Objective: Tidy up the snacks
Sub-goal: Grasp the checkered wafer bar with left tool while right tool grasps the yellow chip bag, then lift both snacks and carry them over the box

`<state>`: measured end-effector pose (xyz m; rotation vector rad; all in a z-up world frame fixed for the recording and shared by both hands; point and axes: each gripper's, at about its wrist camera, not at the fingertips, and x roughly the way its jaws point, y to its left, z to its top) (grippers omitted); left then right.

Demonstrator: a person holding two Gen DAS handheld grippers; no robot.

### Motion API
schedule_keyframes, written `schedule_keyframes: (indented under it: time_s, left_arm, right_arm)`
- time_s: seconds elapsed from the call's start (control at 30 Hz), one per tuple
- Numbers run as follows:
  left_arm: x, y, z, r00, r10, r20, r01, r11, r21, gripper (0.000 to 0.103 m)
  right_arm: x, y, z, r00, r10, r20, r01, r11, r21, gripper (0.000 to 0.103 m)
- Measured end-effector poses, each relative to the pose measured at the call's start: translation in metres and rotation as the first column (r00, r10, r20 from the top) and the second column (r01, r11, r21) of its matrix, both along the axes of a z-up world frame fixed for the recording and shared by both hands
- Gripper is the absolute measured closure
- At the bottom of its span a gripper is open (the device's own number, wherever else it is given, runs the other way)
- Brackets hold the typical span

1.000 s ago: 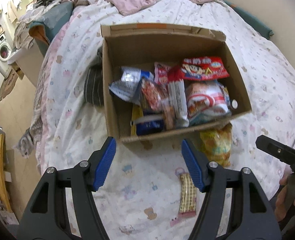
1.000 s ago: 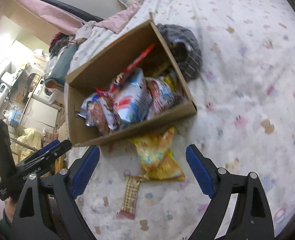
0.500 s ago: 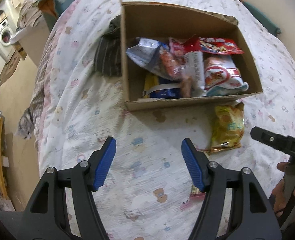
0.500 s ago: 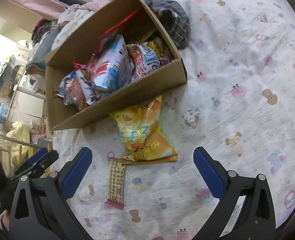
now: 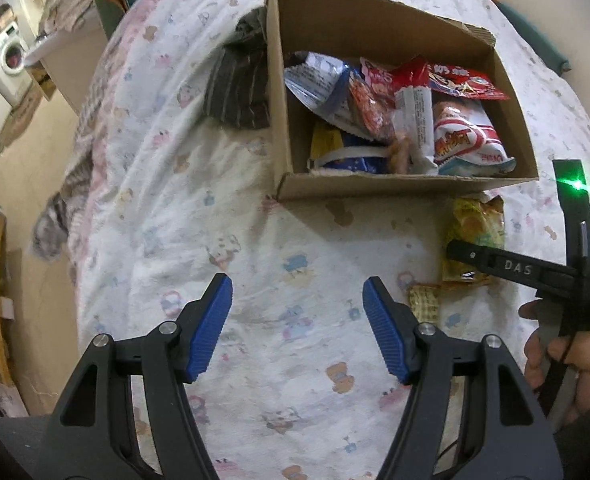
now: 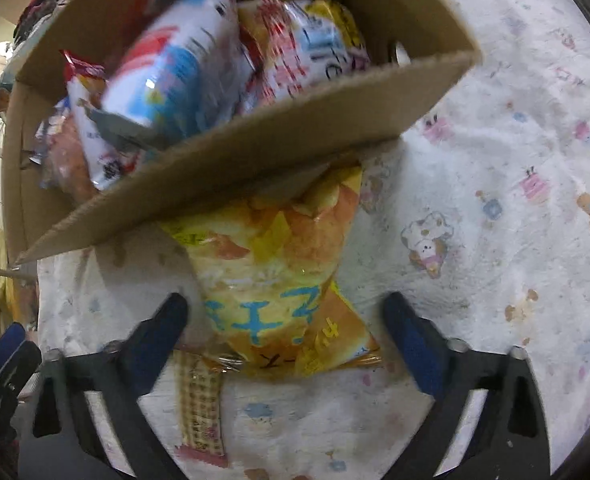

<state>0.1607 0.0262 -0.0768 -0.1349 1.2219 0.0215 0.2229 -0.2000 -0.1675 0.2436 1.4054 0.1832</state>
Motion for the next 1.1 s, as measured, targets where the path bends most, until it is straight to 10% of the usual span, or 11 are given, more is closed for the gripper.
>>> schedule_keyframes:
  time_s: [0.33, 0.7, 0.97, 1.1]
  left_arm:
    - [0.002, -0.05, -0.032, 0.988, -0.071, -0.135, 0.054, 0.991, -0.125, 0.039]
    - [0.007, -0.126, -0.073, 0.953, -0.204, -0.222, 0.205, 0.979, -0.02, 0.044]
    - [0.009, -0.138, -0.084, 0.941, -0.234, -0.244, 0.252, 0.967, 0.046, 0.079]
    - [0.009, -0.137, -0.083, 0.942, -0.236, -0.238, 0.252, 0.967, 0.037, 0.079]
  right_arm:
    - [-0.024, -0.038, 0.025, 0.999, -0.021, 0.044, 0.018, 0.997, 0.075, 0.042]
    - [-0.049, -0.087, 0.043, 0.993, -0.08, 0.084, 0.069, 0.99, 0.126, 0.042]
    - [-0.059, -0.095, 0.04, 0.992, -0.089, 0.09, 0.075, 0.986, 0.147, 0.042]
    - [-0.059, -0.098, 0.041, 0.992, -0.089, 0.086, 0.075, 0.985, 0.156, 0.042]
